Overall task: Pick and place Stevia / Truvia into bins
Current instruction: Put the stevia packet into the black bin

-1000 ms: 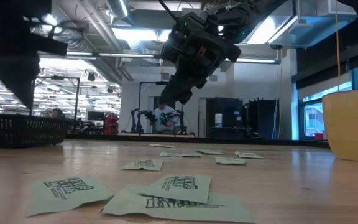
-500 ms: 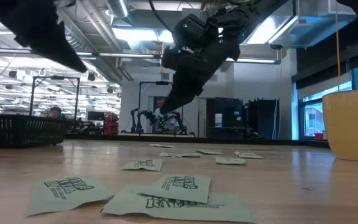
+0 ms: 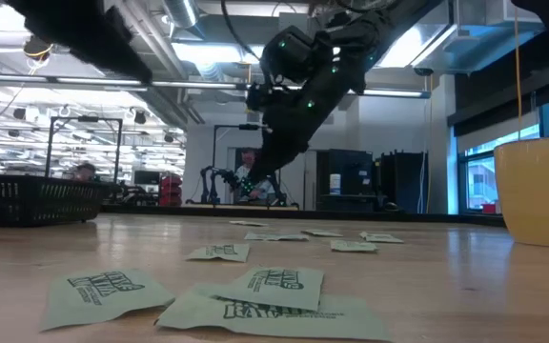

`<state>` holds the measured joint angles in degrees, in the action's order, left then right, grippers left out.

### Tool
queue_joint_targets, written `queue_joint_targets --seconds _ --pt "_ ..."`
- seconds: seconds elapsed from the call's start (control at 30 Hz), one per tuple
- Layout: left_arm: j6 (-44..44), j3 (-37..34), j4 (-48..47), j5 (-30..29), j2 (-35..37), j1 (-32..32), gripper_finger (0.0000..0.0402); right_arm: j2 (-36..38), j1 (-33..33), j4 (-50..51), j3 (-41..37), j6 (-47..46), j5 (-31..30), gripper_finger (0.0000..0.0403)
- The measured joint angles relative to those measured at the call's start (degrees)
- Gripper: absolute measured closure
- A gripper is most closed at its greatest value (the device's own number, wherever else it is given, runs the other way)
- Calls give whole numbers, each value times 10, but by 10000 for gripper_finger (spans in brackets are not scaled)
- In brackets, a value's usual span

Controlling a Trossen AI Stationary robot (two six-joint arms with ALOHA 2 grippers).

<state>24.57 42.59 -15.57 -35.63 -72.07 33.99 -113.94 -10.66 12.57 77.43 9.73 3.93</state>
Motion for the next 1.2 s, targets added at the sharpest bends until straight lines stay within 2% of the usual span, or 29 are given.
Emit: queue_joint_targets --seconds 0.13,0.27,0.57,0.8,1.2 --pt "-129 0 64 67 0 -13 352 -20 0 -17 0 -1 -6 286" --pt "-195 0 111 114 0 -31 356 -37 0 -25 0 -2 -25 286" --pt "-221 0 119 182 -1 -82 376 -62 -5 -22 0 -6 -31 288" --pt "-238 0 140 246 -1 -121 388 -76 -12 -17 0 -7 -53 314" --pt "-239 0 140 249 -1 -137 390 -89 -14 -7 3 -19 -54 355"
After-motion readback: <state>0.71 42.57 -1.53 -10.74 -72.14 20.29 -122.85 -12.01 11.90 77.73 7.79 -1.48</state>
